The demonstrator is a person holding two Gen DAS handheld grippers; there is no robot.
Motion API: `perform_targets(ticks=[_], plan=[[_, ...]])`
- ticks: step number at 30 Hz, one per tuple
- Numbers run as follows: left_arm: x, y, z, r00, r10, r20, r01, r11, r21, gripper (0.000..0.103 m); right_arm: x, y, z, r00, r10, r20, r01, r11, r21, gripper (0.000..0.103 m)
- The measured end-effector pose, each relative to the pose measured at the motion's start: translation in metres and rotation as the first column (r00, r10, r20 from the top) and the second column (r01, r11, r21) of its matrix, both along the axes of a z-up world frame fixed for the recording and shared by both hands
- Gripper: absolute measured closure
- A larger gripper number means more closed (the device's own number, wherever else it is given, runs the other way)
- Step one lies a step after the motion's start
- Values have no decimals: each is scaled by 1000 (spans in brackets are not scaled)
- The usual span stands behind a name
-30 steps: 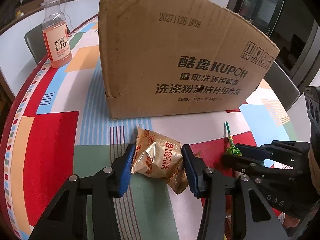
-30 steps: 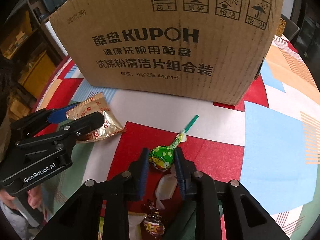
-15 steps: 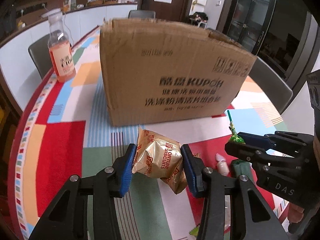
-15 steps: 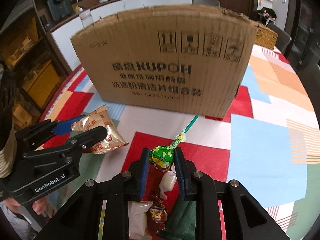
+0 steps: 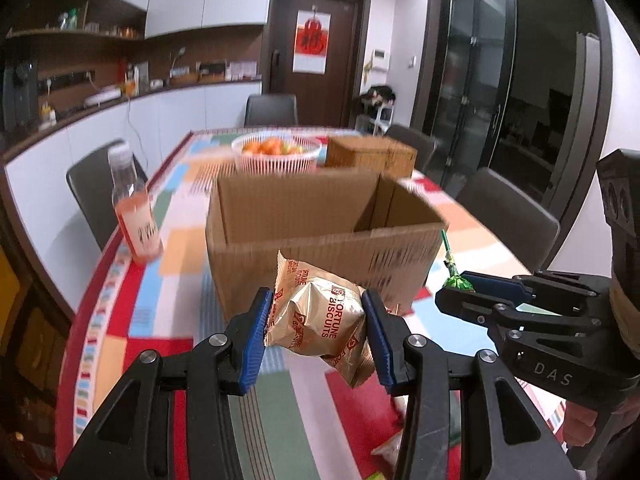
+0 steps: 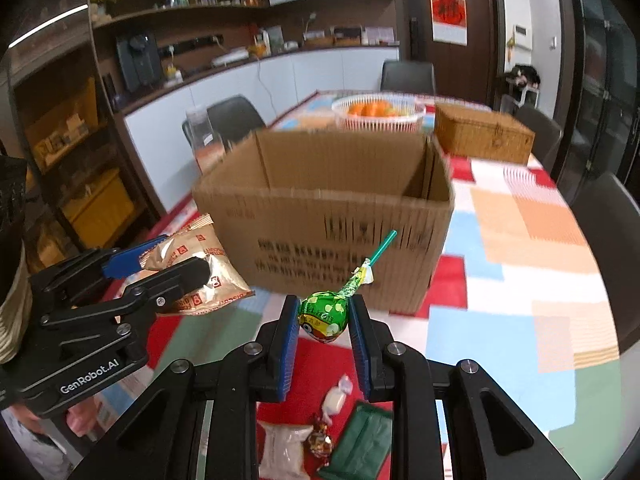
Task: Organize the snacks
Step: 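Lift the biscuit packet and lollipop and carry them over the box, then open both tools to drop the biscuit packet and lollipop into the box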
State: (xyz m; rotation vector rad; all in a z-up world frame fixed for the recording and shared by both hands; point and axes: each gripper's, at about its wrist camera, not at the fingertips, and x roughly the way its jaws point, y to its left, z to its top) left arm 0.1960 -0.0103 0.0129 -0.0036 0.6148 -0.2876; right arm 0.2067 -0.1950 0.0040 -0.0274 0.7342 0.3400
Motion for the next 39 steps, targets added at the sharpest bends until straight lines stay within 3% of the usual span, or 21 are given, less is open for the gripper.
perform_targets(ticks=[7,16,32,36,37,39], plan=[[6,0,32,996,3,94,-3,1000,-2,58,7,-4,34,996,-16,93,13,1000,28,77],[33,1,57,988,26,155,-28,1000,10,58,33,1,63,986,-24,164,13,998,67,77],[101,3,46,990,84,115,-94,992,84,58,102,7,53,997,-21,76,20,1000,23,77],[116,1,39,990,116,75,-124,985,121,42,116,10,49,996,-41,84,44,999,-30,77],[114,1,39,990,120,75,-128,985,113,37,117,10,48,995,-60,85,65,996,-57,73],[107,5,37,990,123,73,-130,987,93,32,113,9,47,991,-84,103,93,992,-81,56]])
